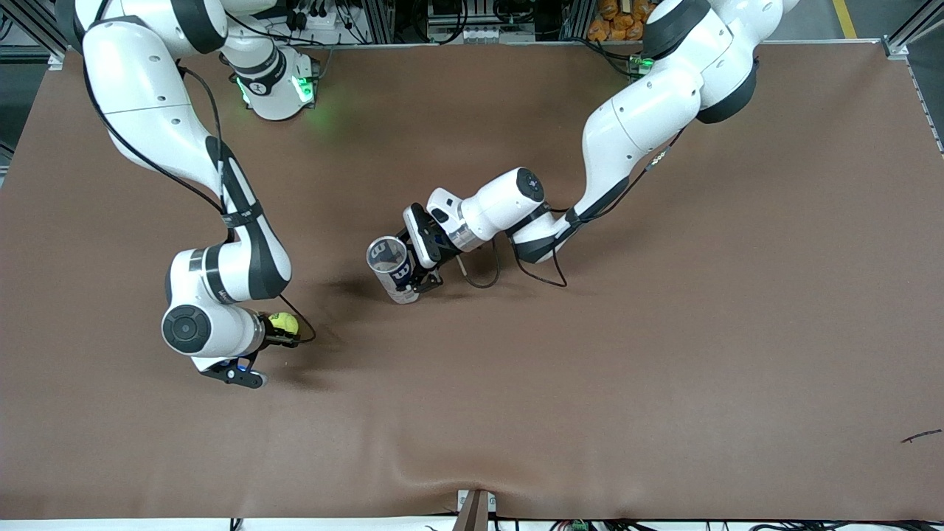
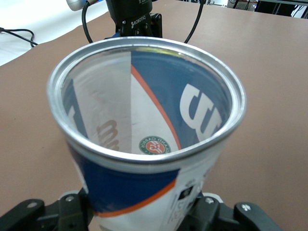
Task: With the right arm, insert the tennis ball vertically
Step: 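Carry the ball with the right gripper above the can opening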
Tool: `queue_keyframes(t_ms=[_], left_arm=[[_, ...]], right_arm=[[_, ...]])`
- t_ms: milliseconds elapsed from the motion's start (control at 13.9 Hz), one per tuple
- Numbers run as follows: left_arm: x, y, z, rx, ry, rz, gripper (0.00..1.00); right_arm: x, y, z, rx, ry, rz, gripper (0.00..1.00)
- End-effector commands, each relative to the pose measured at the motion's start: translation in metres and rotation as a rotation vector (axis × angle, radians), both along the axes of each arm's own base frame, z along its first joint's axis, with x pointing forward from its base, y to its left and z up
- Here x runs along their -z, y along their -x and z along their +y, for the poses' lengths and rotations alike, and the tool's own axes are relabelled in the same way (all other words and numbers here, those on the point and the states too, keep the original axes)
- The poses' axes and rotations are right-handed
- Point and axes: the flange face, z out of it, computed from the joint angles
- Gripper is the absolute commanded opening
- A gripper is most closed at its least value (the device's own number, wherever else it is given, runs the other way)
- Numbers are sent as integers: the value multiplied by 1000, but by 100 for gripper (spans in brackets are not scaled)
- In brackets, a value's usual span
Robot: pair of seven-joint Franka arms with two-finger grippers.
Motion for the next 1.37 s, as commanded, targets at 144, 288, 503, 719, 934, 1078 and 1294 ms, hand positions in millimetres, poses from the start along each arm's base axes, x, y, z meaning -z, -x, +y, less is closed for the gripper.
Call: queue_keyframes(t_ms=[144, 288, 503, 719, 934, 1078, 1294], left_arm=[[-4, 4, 4, 11, 1, -14, 72], [-3, 3, 5, 8, -1, -13, 72], [-2, 5, 4, 11, -1, -12, 72], [-4, 3, 5, 8, 0, -14, 72], [-4, 3, 5, 8, 2, -16, 72], [-5, 3, 5, 6, 6, -18, 72], [-6, 3, 5, 6, 7, -19, 72]], right_arm=[[-43, -13, 4, 27, -27, 7, 0], [-81, -19, 8, 62, -82, 60, 0], [-132, -22, 23, 172, -159, 125, 0], [-185, -17, 66, 284, -170, 154, 0], [-215, 0, 118, 359, -187, 163, 0], [-221, 11, 145, 374, -201, 182, 0], [-221, 29, 184, 346, -184, 203, 0]])
